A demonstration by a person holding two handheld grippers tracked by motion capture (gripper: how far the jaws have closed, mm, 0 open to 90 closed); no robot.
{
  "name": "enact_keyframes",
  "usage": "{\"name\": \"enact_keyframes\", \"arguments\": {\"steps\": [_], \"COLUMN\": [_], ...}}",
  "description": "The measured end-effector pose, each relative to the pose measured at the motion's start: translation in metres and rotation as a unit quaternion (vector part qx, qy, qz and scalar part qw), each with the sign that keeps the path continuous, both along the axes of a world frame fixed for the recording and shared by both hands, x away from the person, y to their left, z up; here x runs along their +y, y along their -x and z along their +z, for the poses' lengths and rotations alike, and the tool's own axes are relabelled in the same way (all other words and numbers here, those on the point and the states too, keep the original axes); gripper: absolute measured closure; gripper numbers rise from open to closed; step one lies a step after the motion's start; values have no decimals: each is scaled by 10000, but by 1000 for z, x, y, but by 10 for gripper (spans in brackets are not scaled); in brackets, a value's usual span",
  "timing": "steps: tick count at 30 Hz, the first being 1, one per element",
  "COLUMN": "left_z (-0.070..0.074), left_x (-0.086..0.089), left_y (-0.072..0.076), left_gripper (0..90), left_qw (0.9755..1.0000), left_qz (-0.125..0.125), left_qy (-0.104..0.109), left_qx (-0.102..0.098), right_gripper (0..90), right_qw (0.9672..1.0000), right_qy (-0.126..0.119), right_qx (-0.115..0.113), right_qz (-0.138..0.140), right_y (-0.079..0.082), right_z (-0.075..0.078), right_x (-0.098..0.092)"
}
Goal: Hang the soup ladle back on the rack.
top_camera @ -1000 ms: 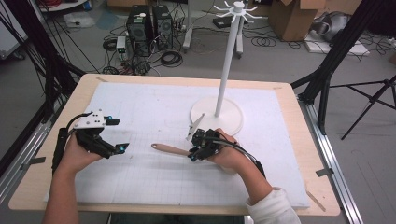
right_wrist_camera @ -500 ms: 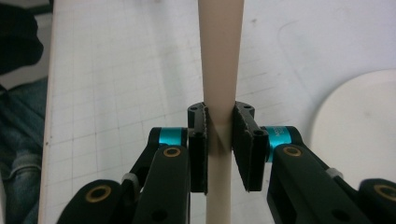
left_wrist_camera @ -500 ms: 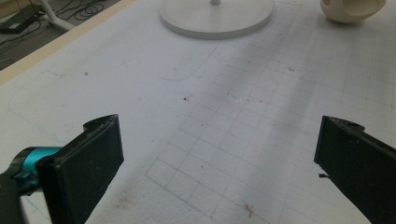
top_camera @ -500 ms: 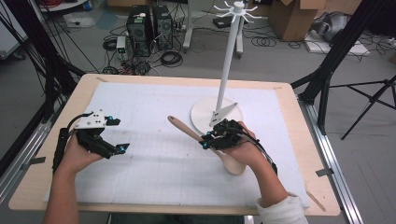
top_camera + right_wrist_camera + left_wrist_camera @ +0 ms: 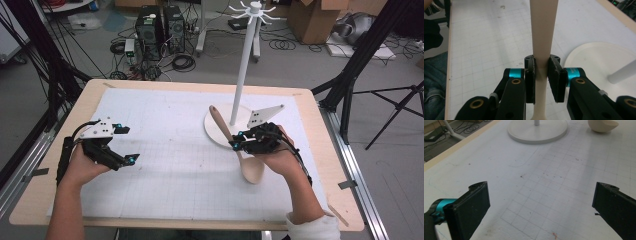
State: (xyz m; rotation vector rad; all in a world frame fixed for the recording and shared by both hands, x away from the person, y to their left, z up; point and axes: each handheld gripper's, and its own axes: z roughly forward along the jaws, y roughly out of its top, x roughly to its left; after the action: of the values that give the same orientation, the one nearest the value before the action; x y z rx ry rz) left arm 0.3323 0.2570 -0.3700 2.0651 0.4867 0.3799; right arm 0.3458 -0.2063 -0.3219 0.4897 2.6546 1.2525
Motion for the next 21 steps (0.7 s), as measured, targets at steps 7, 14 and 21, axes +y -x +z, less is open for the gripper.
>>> {"name": "enact_keyframes", "arguments": {"steps": [7, 14, 21], "left_z": [0, 0, 0], "left_x": [1, 0, 0], "left_y": [0, 0, 1], "left_gripper": [17, 17, 17], "left_qw": [10000, 10000, 10000], "left_qz": [20, 8, -2], "left_qy": [19, 19, -9], "left_qx": [-12, 4, 14], "right_gripper": [772, 772, 772], "right_qw": [9997, 9988, 9975], "right_qy": [-35, -72, -186], "right_qx": [-143, -276, -356], "right_qz": [-173, -386, -573], "right_y": [0, -1, -7], "right_z": [13, 33, 53], "right_x": [-13, -28, -46]}}
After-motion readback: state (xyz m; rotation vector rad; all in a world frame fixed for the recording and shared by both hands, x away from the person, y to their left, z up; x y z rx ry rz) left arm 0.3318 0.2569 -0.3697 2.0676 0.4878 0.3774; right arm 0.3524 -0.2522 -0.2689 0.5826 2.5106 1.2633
